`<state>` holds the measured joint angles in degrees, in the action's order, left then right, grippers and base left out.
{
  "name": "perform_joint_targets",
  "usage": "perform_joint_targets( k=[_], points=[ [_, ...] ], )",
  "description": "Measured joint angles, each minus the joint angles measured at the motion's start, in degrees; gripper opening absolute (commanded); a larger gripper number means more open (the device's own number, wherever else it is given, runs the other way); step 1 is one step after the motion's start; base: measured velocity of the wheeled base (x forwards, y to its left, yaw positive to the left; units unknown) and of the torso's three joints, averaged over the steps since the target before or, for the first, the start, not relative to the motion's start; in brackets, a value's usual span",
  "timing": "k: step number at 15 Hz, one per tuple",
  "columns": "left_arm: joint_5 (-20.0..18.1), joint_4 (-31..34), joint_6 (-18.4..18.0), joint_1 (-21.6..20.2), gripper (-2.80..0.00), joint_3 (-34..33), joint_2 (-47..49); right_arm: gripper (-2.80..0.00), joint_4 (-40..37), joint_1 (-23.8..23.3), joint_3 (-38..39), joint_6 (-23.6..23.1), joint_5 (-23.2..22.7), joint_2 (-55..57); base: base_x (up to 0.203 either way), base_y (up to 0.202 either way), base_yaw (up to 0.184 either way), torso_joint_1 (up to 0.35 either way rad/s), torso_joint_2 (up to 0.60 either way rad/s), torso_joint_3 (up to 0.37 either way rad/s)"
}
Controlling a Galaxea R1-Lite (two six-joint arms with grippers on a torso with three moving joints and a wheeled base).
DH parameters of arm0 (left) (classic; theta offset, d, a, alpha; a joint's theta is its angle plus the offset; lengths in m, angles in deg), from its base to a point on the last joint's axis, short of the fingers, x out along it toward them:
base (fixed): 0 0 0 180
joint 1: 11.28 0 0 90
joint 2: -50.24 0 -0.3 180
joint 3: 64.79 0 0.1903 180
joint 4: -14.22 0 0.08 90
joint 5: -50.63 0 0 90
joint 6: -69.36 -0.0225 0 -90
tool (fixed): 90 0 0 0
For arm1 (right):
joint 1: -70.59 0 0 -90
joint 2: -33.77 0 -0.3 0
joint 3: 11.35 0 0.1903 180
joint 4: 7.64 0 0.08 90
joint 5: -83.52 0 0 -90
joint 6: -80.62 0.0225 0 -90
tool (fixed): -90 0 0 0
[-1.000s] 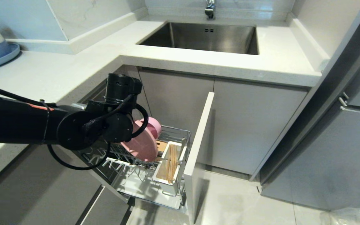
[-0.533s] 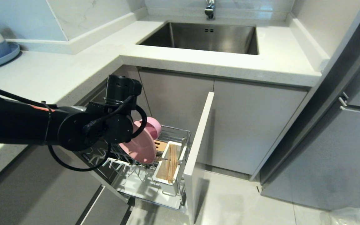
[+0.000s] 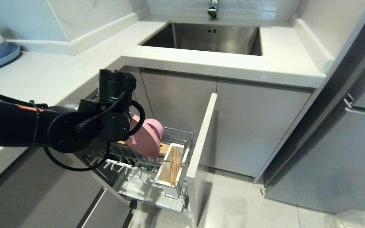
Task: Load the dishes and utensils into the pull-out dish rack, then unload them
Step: Pick up the plate and place it in the cupboard
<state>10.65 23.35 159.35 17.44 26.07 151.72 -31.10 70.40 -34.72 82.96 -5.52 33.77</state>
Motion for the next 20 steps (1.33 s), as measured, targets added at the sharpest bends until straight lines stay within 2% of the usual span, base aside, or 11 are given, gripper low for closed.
perform_joint_targets(
  k=[9,12,20],
  points=[
    [0.0,0.0,0.0,-1.2,-2.8,-2.8,-0.1,-2.8,0.0,0.0,0.0,0.0,0.0,0.0,0.0,0.0,0.0,0.0,0.0,0.0],
    [0.0,0.1,1.1,-1.4,-2.8,-3.4,0.7,-2.8,0.0,0.0,0.0,0.0,0.0,0.0,0.0,0.0,0.0,0.0,0.0,0.0],
    [0.0,0.0,0.9,-1.4,-2.8,-2.9,0.7,-2.8,0.0,0.0,0.0,0.0,0.0,0.0,0.0,0.0,0.0,0.0,0.0,0.0]
  ],
)
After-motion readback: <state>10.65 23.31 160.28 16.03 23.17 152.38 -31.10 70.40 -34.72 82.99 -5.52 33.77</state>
